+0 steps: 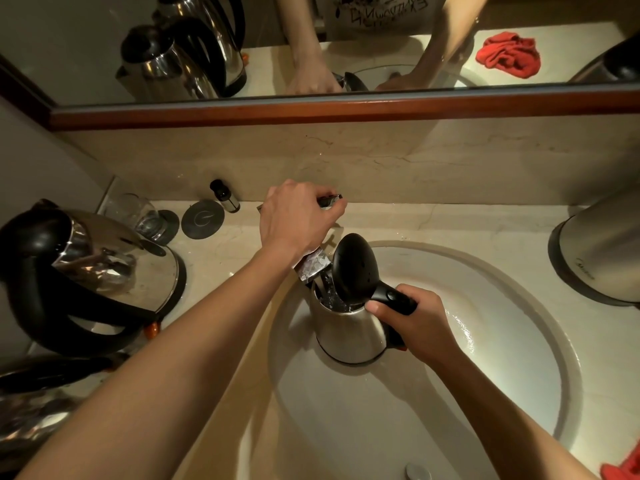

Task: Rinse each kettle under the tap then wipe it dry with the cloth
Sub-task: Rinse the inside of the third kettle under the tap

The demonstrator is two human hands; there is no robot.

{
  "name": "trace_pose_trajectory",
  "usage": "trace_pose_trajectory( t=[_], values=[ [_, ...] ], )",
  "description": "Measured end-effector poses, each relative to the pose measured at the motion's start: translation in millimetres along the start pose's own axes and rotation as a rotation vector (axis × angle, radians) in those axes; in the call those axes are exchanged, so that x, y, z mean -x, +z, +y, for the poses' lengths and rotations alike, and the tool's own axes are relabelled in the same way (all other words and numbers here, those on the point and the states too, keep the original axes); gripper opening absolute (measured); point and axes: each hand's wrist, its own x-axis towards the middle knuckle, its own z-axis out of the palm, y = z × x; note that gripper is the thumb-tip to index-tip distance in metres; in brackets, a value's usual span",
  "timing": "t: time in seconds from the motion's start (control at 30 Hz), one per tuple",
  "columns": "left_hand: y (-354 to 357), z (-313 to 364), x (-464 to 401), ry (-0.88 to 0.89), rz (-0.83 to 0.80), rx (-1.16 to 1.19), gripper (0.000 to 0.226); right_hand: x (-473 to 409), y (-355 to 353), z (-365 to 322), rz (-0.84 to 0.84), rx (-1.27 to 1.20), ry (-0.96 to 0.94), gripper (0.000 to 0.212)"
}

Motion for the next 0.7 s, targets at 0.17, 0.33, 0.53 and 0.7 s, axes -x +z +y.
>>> trace_pose_trajectory(
  t=[0.17, 0.33, 0.53, 0.7],
  values=[
    [-0.1, 0.2, 0.2, -0.001, 0.0, -0.002, 0.036, 0.0, -0.4, -1.0, -0.008, 0.007, -0.012, 0.046],
    [-0.7, 0.6, 0.2, -0.001, 0.004, 0.004, 0.036, -0.2, -0.5, -2.6, -0.014, -0.008, 0.006, 0.05],
    [1.2, -0.7, -0.3, -0.001, 0.004, 0.006, 0.037, -0.3, -1.0, 0.9, -0.007, 0.007, -0.022, 0.044],
    [-0.3, -0.6, 0.0, 0.001, 0.005, -0.008, 0.037, -0.7, -0.7, 0.0, -0.014, 0.017, -0.013, 0.045]
  ],
)
